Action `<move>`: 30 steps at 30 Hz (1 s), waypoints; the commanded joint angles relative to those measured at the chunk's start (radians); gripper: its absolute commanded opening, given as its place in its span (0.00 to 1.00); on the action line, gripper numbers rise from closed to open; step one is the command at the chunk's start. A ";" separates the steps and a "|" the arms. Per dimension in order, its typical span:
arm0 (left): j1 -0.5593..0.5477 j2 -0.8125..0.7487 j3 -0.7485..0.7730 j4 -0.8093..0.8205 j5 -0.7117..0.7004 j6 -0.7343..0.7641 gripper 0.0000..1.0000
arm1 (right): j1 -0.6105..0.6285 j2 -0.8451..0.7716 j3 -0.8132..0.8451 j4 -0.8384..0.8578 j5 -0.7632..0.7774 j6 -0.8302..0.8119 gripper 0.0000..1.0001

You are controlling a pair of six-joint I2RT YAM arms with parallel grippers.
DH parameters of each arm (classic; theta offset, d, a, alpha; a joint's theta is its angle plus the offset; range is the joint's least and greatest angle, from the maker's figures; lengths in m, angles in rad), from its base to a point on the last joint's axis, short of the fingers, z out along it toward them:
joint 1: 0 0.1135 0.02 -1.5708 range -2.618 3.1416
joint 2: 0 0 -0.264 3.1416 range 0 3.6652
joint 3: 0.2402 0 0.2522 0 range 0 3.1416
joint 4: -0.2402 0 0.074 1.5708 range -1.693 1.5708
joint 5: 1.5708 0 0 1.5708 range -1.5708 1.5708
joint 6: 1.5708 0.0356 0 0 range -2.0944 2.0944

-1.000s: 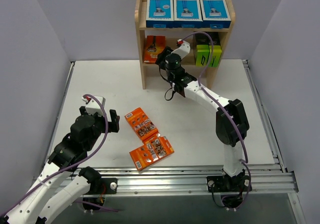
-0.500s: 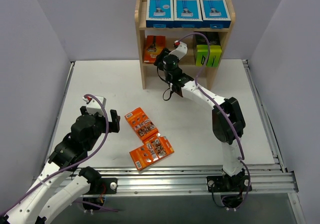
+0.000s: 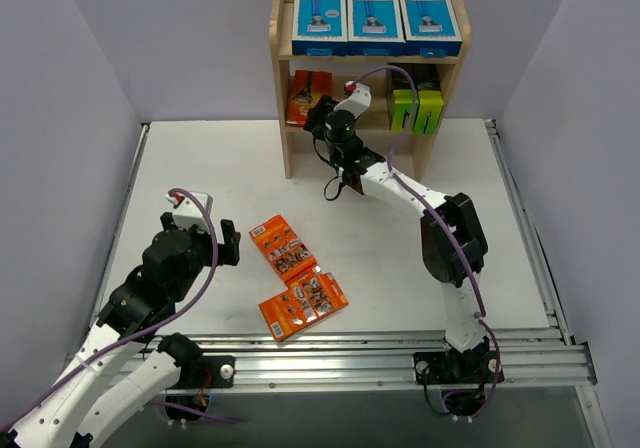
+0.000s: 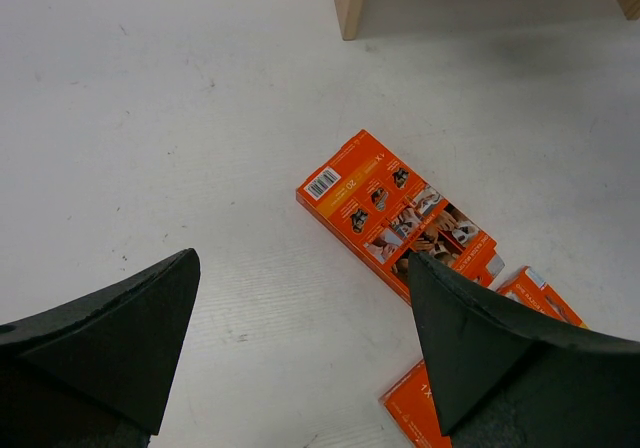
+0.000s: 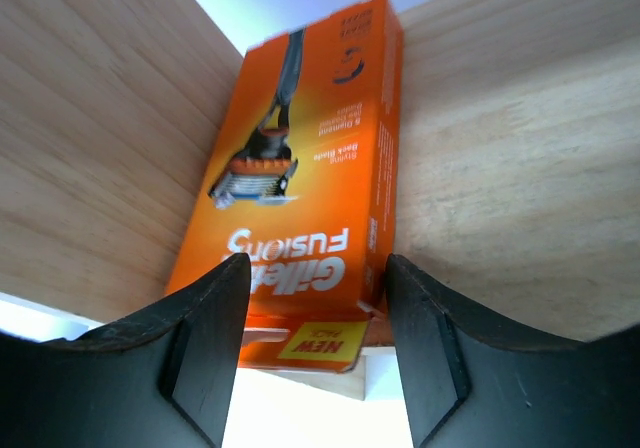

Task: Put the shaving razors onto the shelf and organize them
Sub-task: Place the shaving razor onto shelf

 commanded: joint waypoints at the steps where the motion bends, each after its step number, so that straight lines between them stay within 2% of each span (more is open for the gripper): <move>1: -0.006 -0.002 0.000 0.051 0.011 0.017 0.94 | 0.005 0.028 0.038 0.054 -0.024 -0.027 0.52; 18: -0.009 0.000 -0.002 0.053 0.012 0.017 0.94 | 0.006 0.059 0.047 0.091 -0.069 -0.053 0.52; 22: -0.009 0.000 -0.002 0.053 0.012 0.019 0.94 | 0.003 0.072 0.049 0.114 -0.096 -0.061 0.58; 30: -0.009 0.003 -0.002 0.051 0.009 0.019 0.94 | 0.002 0.085 0.032 0.190 -0.145 -0.067 0.60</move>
